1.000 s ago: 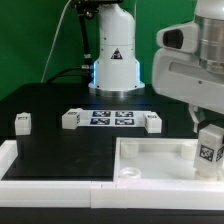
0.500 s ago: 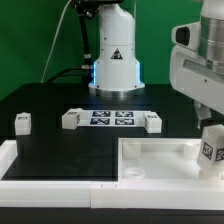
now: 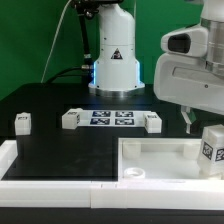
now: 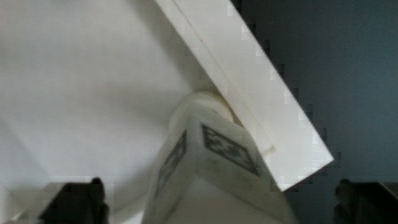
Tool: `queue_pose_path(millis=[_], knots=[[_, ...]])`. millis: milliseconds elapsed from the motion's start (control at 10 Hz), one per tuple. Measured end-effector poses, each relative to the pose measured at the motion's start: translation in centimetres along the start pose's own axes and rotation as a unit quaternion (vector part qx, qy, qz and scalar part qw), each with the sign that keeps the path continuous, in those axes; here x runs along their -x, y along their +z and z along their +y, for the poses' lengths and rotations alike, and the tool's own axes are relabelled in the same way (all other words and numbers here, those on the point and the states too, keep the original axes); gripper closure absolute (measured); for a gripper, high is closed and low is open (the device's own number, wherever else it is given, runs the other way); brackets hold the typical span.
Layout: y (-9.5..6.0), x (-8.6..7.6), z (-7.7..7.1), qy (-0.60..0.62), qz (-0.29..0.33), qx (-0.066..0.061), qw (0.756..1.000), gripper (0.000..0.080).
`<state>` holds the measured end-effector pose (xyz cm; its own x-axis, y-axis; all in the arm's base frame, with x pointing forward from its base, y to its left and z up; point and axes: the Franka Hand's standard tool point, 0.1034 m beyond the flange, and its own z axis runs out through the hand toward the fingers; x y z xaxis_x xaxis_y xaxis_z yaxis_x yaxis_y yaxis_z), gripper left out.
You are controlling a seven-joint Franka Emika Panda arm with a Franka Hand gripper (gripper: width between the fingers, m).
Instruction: Assemble one leg
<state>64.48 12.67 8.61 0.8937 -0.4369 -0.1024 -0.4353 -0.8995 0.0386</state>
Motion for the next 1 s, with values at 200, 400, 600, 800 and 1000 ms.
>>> queue_pose_path(millis=[200,400,600,800,1000], knots=[[0.00,-0.02,0.03,-0.159,0.003,0.006,0.987,0.0151],[-0.08,-0.30,0.31,-0.311,0.004,0.011,0.950,0.0151],[-0.08,-0.38,0.41,-0.352,0.004,0.012,0.936,0.0163],[0.00,-0.36,0.43,-0.339,0.003,0.012,0.941,0.0332],[0.07,-0.28,0.35,-0.280,0.003,0.011,0.960,0.0512]])
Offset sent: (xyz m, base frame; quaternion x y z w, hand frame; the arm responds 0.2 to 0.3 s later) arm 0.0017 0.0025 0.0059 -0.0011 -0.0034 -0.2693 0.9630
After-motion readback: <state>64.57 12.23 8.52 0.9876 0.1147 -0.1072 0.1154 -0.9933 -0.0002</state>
